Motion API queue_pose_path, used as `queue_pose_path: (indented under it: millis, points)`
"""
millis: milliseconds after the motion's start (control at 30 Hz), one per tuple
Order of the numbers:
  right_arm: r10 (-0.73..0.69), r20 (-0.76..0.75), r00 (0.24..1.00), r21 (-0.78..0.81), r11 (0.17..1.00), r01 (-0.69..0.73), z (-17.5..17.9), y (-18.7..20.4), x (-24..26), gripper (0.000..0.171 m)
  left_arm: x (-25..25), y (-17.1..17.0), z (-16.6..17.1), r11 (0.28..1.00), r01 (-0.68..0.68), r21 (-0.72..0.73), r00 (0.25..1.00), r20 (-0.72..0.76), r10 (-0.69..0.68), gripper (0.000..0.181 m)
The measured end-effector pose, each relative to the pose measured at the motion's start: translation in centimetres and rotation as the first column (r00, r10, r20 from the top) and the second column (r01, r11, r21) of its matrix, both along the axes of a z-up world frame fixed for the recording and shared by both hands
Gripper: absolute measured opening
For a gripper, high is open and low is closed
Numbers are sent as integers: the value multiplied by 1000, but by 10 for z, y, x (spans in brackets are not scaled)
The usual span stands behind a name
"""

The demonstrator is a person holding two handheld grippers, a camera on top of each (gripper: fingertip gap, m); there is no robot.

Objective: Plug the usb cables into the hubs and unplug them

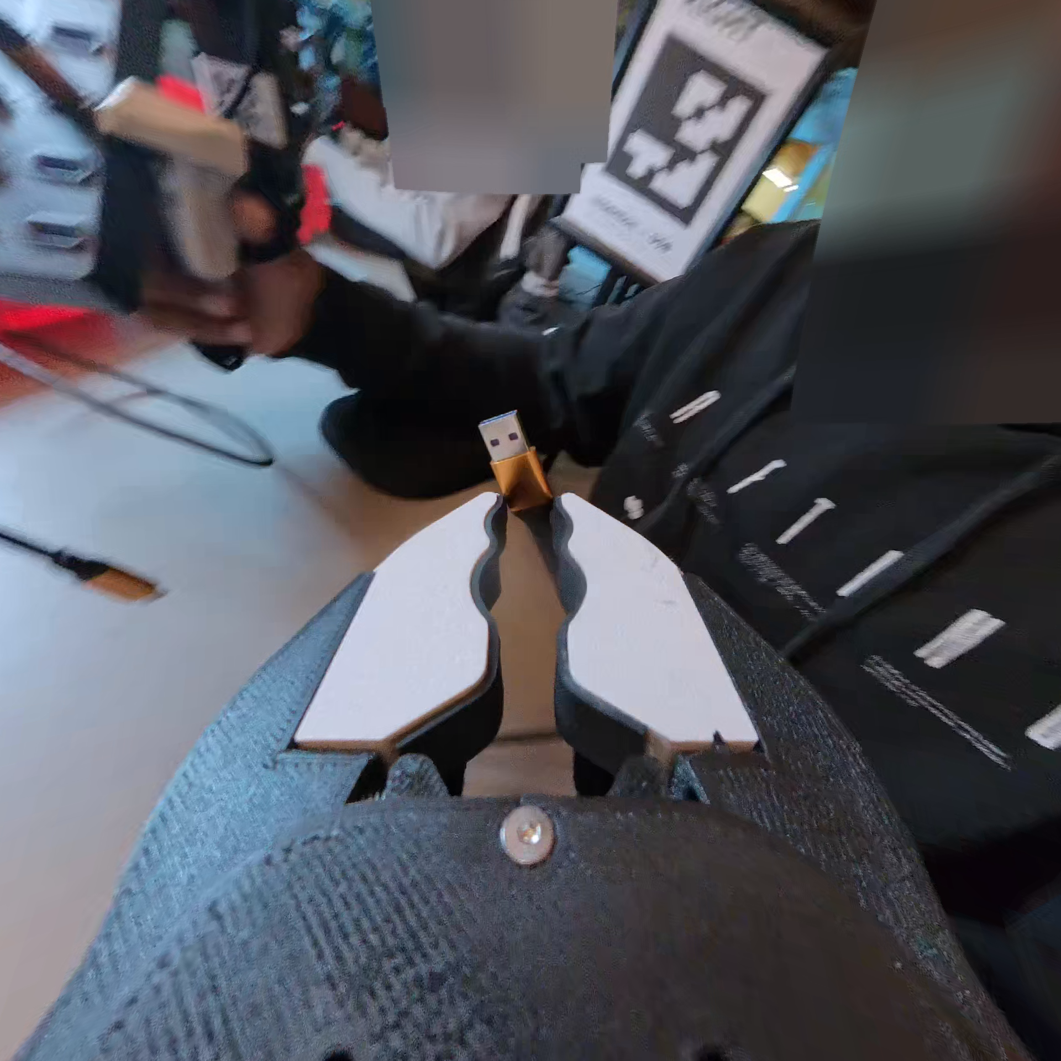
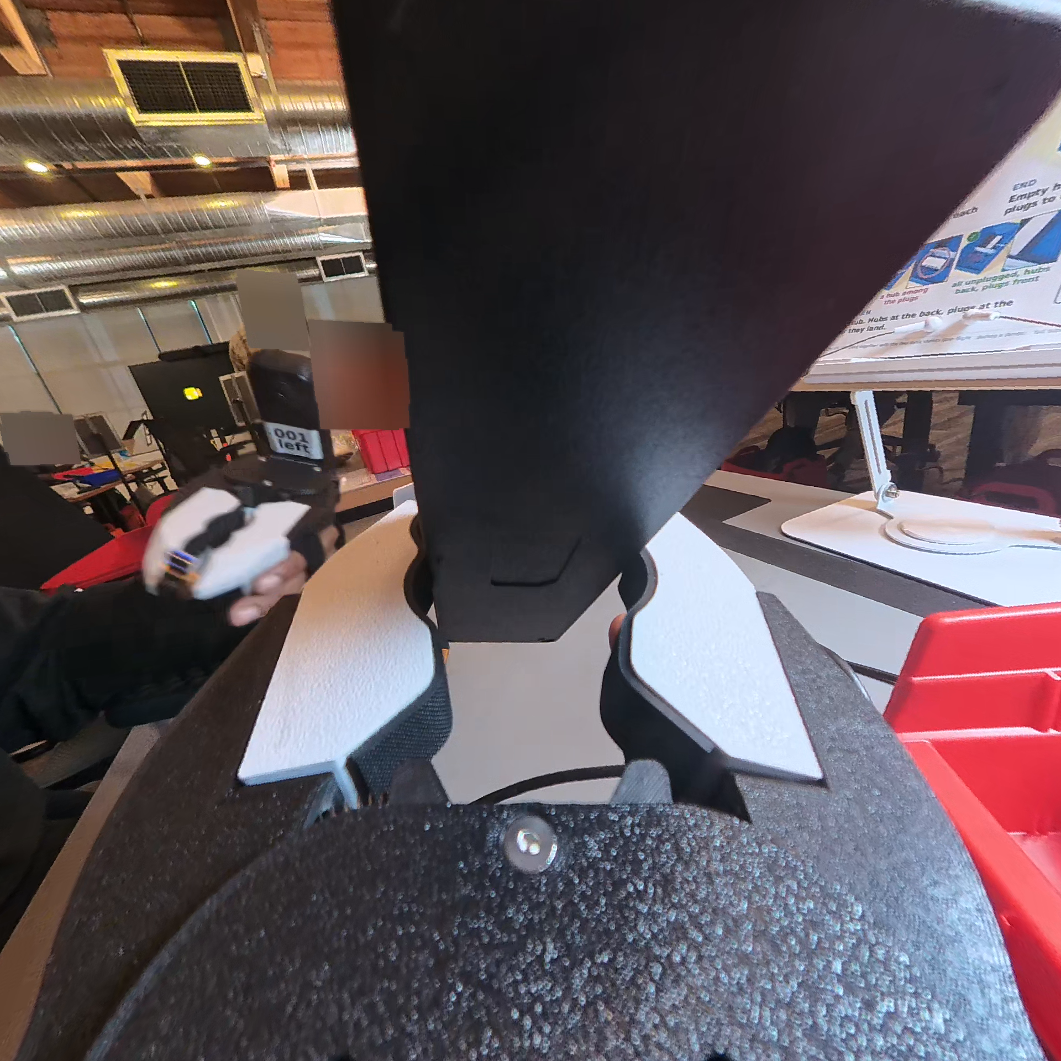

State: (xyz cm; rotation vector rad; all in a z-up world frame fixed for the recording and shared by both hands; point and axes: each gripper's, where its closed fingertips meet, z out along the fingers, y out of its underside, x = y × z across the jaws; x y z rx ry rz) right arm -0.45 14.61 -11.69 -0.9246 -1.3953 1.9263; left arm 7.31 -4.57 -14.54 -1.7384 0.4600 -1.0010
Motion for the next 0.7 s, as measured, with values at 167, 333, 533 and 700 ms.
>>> queue_pose_path:
  millis: [167,333,533,700]
  points:
    - [0,4,1000,-4,1000,0,-1,0,-1,64,-46,7,-7,988,-135,-77,980,138,145,12]
    - [4,9,1000,1,1000,-4,-2,-1,-1,64,-119,17,-88,815,-419,-400,897,-40,441,9]
    - [-13,3,1000,-4,1000,13,-1,3,-1,64,-124,26,-117,727,-583,-363,808,-354,472,15]
    - [-41,3,999,-11,999,41,-1,8,-3,64,-102,56,-128,715,-663,-221,693,-542,475,22]
